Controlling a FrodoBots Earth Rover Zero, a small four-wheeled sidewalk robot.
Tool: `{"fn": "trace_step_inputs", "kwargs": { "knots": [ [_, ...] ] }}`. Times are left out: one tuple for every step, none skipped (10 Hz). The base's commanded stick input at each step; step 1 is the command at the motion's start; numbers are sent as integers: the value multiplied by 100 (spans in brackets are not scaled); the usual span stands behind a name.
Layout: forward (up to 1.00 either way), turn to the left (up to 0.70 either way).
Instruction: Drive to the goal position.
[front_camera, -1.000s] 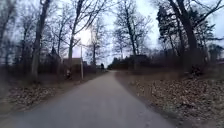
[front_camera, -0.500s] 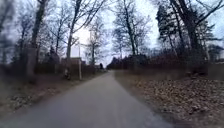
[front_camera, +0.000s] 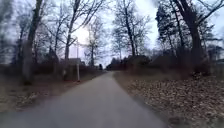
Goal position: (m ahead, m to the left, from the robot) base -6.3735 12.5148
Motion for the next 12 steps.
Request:
{"fn": "trace_step_inputs", "kwargs": {
  "knots": [
    [70, 0],
    [70, 0],
    [70, 0],
    [19, 0],
    [0, 0],
    [0, 0],
    [0, 0],
    [0, 0],
    [0, 0],
    [-6, 0],
    [-14, 0],
    [-19, 0]
  ]
}}
